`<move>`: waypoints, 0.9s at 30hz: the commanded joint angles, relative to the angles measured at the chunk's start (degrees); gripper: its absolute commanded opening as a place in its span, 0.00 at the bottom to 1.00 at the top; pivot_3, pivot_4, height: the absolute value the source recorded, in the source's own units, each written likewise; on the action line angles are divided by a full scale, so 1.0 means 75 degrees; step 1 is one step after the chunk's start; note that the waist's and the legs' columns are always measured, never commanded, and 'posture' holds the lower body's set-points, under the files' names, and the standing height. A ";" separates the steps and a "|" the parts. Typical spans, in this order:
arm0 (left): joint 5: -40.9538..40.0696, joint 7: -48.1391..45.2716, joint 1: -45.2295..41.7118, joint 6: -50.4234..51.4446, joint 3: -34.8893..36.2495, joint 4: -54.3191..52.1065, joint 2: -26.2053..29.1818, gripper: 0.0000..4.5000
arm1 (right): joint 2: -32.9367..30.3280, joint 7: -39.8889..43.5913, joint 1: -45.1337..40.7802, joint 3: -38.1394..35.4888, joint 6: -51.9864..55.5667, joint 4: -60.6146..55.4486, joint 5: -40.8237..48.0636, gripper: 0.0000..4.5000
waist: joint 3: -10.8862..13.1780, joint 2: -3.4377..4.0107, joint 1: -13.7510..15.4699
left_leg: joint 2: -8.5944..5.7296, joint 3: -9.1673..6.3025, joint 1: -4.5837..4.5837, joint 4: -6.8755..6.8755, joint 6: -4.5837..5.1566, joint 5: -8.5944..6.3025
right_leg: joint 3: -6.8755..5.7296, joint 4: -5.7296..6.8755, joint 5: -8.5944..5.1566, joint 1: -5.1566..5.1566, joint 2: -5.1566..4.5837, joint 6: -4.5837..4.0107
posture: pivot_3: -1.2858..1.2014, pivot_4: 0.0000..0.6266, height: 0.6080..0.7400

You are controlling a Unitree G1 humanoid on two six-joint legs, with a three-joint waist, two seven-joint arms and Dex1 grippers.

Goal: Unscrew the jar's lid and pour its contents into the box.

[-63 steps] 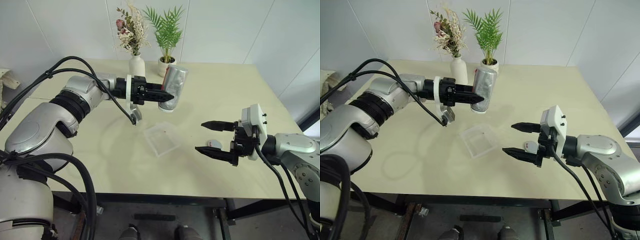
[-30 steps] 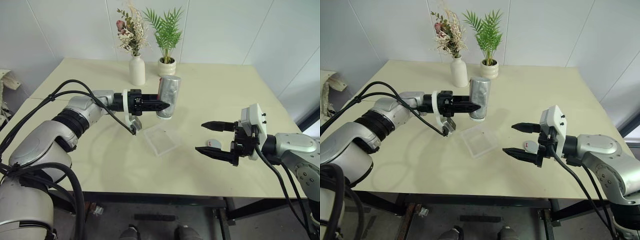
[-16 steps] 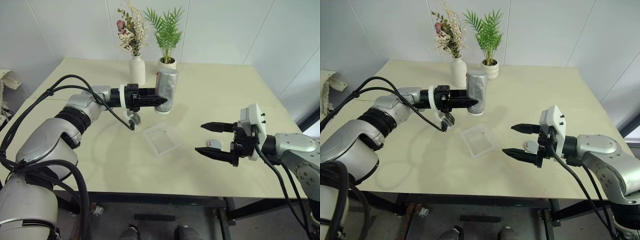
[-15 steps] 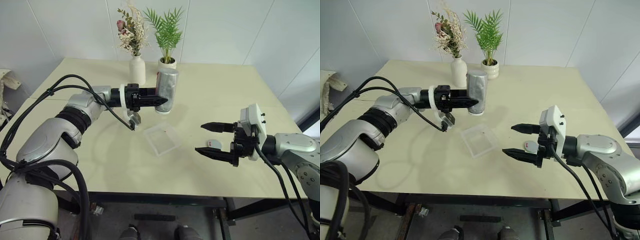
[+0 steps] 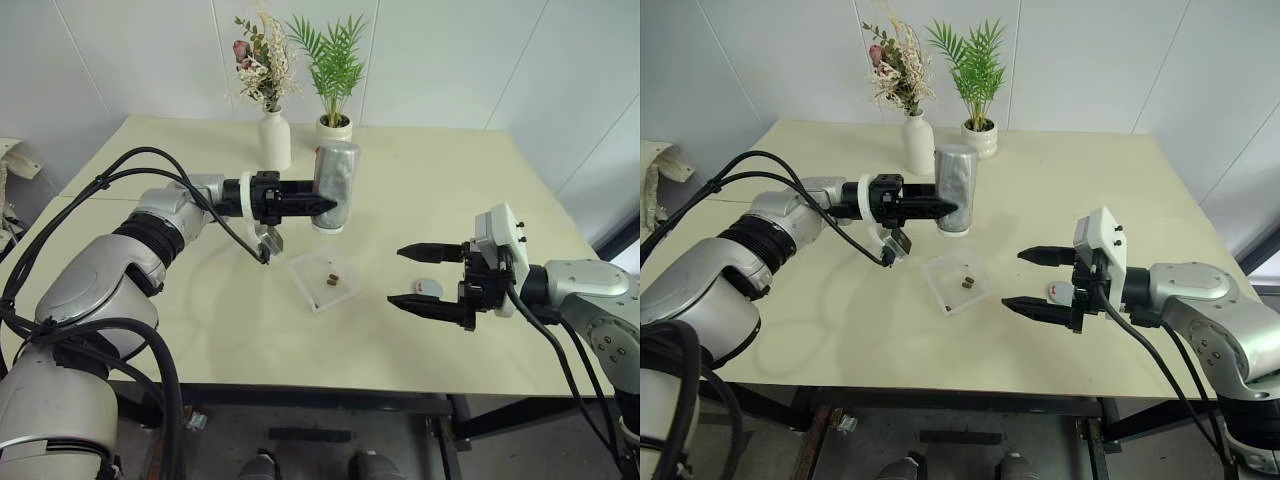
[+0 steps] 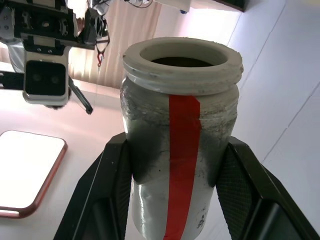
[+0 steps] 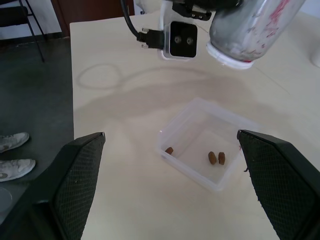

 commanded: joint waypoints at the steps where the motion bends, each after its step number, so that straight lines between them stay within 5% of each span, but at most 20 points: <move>1: -0.1755 -0.1263 -0.0371 -0.2128 0.1054 0.0735 0.0111 0.46 | 0.0029 0.0007 -0.0128 -0.0174 -0.0179 -0.0084 0.0029 0.99 | 0.0000 0.0000 -0.0014 | 0.0000 0.0002 0.0000 0.0000 0.0000 0.0000 | 0.0001 -0.0001 0.0001 0.0000 0.0000 -0.0001 | 0.52 0.24 1.00; 7: -0.5183 -0.5499 0.0553 -0.4783 0.3258 0.1743 -0.0054 0.46 | 0.0026 0.0000 -0.0127 -0.0189 -0.0284 -0.0033 -0.0014 0.99 | -0.0003 0.0005 0.0004 | 0.0000 0.0011 0.0001 -0.0003 0.0002 -0.0001 | 0.0002 -0.0010 0.0001 0.0001 -0.0003 -0.0001 | 0.52 0.24 1.00; 9: -0.7764 -0.8545 0.1248 -0.4475 0.5257 0.2093 -0.0500 0.46 | 0.0020 0.0027 -0.0142 -0.0191 -0.0359 0.0026 -0.0035 0.99 | -0.0005 0.0009 0.0000 | 0.0001 0.0020 0.0004 -0.0001 0.0001 0.0000 | 0.0006 -0.0009 0.0003 0.0001 -0.0003 -0.0005 | 0.52 0.24 1.00; 15: -1.2042 -1.3612 0.2557 -0.1848 0.8499 0.1384 -0.1495 0.46 | 0.0051 0.0236 -0.0179 -0.0363 -0.0426 0.0197 0.0220 0.99 | -0.0007 0.0012 -0.0002 | 0.0010 0.0023 0.0005 0.0020 0.0006 0.0001 | 0.0005 0.0007 0.0009 0.0001 0.0001 -0.0010 | 0.52 0.24 1.00; 21: -1.3944 -1.5616 0.3523 0.0714 0.9786 0.0027 -0.1872 0.46 | -0.0004 0.0423 -0.0211 -0.0288 -0.0567 0.0319 0.0085 0.99 | -0.0009 0.0016 -0.0036 | 0.0012 0.0017 0.0019 0.0048 0.0014 -0.0003 | 0.0005 0.0016 0.0018 0.0024 0.0001 -0.0004 | 0.52 0.24 1.00; 27: -1.4390 -1.6541 0.4568 0.1810 0.9739 -0.1452 -0.1956 0.46 | 0.0063 0.0399 -0.0190 -0.0217 -0.0637 0.0291 0.0034 0.99 | -0.0009 0.0017 -0.0017 | 0.0012 0.0008 0.0028 0.0057 0.0015 0.0003 | 0.0004 0.0030 0.0023 0.0032 0.0002 -0.0008 | 0.52 0.24 1.00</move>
